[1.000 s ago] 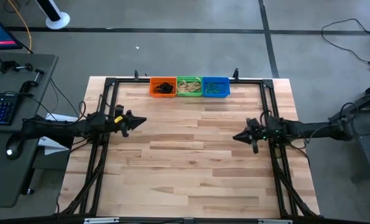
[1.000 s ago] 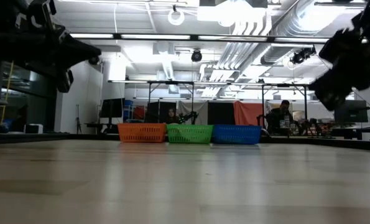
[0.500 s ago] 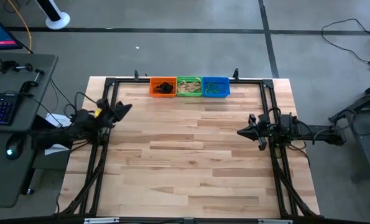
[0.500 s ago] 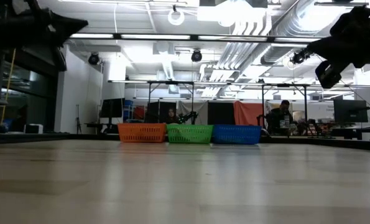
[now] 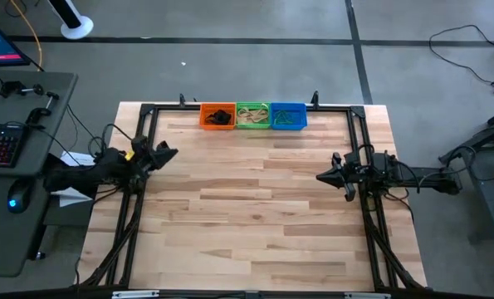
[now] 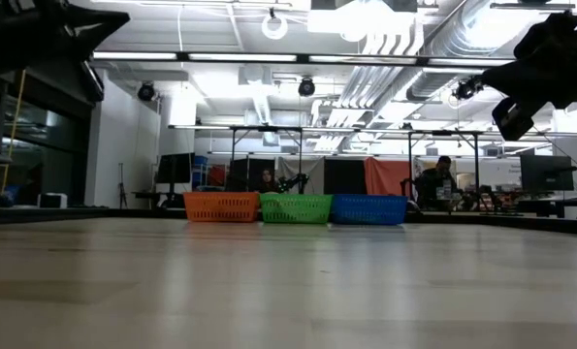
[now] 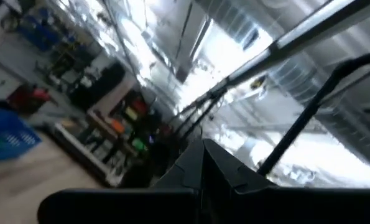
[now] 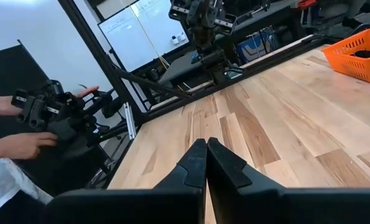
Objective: Sort rubber bands into baskets
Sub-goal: Return to Home Position
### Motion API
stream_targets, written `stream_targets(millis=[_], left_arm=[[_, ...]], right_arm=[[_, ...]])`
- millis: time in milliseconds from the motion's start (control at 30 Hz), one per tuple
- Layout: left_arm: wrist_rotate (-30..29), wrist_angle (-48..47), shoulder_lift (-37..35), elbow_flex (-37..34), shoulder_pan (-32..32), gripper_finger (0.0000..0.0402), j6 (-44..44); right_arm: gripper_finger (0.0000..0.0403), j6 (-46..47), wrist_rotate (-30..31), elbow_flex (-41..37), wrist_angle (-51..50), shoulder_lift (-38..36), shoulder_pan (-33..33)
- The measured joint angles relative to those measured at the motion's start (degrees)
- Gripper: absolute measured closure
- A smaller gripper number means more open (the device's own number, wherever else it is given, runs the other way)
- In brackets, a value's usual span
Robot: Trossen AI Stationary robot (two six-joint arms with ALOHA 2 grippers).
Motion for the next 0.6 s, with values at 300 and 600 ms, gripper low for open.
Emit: stream_targets(millis=[300, 600], left_arm=[[6.79, -15.46, 0.00, -0.02, -9.64, 0.0401, 32.46], [6.77, -22.35, 0.00, 0.00, -11.01, 0.0401, 32.89]], right_arm=[[0.0402, 0.01, -0.04, 0.00, -0.97, 0.00, 0.00], [0.0402, 0.01, -0.04, 0.00, -1.34, 0.00, 0.00]])
